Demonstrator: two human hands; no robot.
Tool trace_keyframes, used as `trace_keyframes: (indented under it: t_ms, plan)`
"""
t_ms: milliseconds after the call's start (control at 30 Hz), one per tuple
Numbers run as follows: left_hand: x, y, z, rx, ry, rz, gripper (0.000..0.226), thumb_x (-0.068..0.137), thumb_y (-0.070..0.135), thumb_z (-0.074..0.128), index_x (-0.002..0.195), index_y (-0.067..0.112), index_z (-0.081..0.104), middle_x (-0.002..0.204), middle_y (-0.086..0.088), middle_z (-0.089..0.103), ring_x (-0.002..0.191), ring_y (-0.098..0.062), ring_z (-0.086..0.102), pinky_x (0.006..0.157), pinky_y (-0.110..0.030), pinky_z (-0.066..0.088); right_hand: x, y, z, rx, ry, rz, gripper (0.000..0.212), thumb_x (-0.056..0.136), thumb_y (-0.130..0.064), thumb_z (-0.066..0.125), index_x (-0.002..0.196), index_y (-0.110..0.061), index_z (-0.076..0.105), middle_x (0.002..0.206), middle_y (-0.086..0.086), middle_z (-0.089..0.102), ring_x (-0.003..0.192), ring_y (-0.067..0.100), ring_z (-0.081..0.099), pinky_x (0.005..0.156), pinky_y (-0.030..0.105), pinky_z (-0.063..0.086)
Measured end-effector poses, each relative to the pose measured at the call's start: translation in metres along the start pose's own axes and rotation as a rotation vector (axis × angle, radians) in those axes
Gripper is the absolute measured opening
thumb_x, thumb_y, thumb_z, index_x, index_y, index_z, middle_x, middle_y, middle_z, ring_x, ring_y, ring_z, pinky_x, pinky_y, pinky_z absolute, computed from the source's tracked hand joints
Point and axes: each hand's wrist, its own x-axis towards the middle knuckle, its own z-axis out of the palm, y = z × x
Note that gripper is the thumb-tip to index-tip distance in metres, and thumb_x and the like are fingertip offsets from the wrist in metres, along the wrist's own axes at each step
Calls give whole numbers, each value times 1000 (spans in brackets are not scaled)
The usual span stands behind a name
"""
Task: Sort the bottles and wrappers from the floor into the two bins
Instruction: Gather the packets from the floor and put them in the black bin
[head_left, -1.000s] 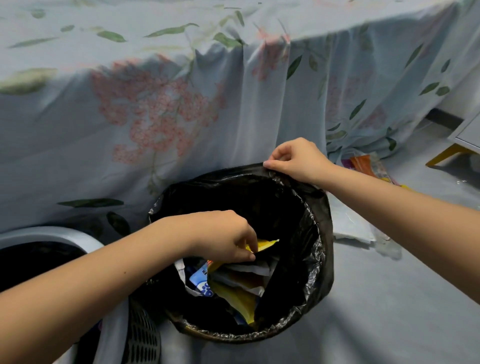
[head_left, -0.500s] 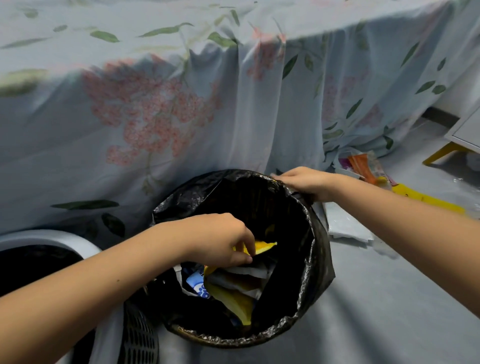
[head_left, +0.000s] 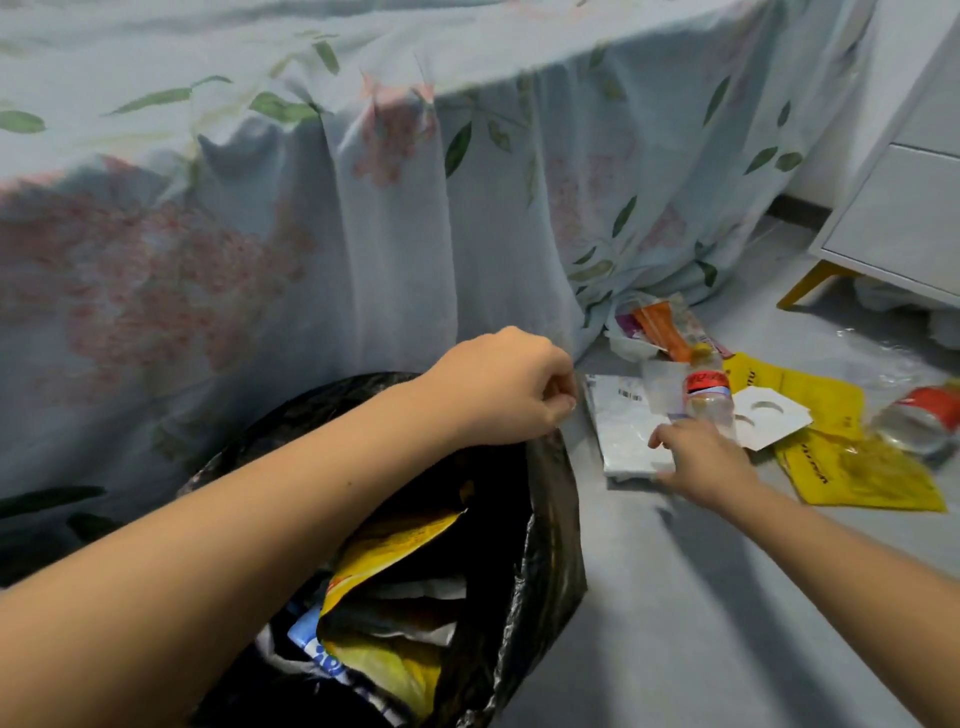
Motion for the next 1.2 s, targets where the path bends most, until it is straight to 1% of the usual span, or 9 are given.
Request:
trace_keyframes:
  t_ms: [167, 367, 433, 567, 700, 967, 1033, 1133, 1200]
  plan:
    - [3, -18, 14, 2, -72, -74, 21, 88, 42, 52, 86, 28, 67, 87, 8, 69, 89, -18, 64, 79, -38, 53, 14, -18, 24, -124, 29, -100, 78, 66, -65, 68, 130, -27, 42, 129, 0, 47, 122, 23, 42, 95, 37, 42]
    - [0, -27, 23, 93, -175, -118, 50, 94, 50, 39, 57, 16, 43, 55, 0, 46, 64, -24, 50, 53, -30, 29, 26, -19, 47, -188, -47, -58, 64, 80, -61, 58, 126, -21, 40, 128, 5, 46, 119, 26, 45, 88, 39, 43]
    - [2, -27, 23, 86, -192, -121, 51, 93, 50, 39, 54, 18, 42, 54, 0, 46, 62, -23, 50, 54, -30, 31, 30, -20, 47, -218, -48, -85, 55, 85, -55, 56, 125, -19, 41, 125, 6, 47, 117, 27, 47, 82, 38, 44]
    - [5, -28, 23, 81, -214, -120, 50, 93, 52, 39, 55, 20, 44, 54, 0, 47, 62, -21, 51, 56, -30, 35, 34, -28, 42, -382, -58, -170, 29, 96, -15, 42, 125, -12, 41, 125, 12, 52, 113, 32, 54, 84, 40, 46]
    - [3, -26, 22, 91, -216, -114, 48, 94, 51, 37, 64, 16, 51, 60, -1, 51, 66, -24, 54, 56, -30, 37, 29, -29, 35, -379, -52, -238, 25, 95, -7, 40, 120, -9, 43, 121, 14, 60, 108, 34, 60, 81, 39, 46]
    - [-13, -29, 11, -105, 67, -28, 18, 89, 43, 54, 96, 27, 61, 105, 6, 57, 102, -15, 57, 90, -39, 47, -28, -17, -59, 510, 471, -4, 14, 85, -20, 62, 93, -9, 57, 76, 11, 62, 73, 32, 57, 62, 35, 42]
    - [-18, -20, 8, -190, 162, -20, 30, 86, 42, 59, 111, 25, 60, 113, 5, 57, 107, -11, 56, 94, -36, 47, -49, -18, -86, 723, 542, 59, 10, 84, -17, 65, 90, -14, 59, 77, 4, 62, 73, 25, 57, 63, 32, 45]
    - [-27, 7, 3, -446, 247, -58, 74, 74, 51, 70, 135, 19, 45, 132, 5, 43, 113, -3, 52, 99, -28, 46, -86, -20, -121, 1159, 555, 73, 12, 85, -10, 65, 85, -22, 62, 84, -2, 67, 77, 17, 62, 71, 32, 52]
    - [-36, 29, -7, -632, 231, -111, 90, 61, 63, 72, 137, 29, 38, 136, 12, 35, 114, 8, 48, 97, -23, 48, -111, -22, -142, 1428, 480, -4, 12, 86, -9, 63, 87, -21, 64, 84, -1, 72, 80, 18, 67, 74, 36, 57]
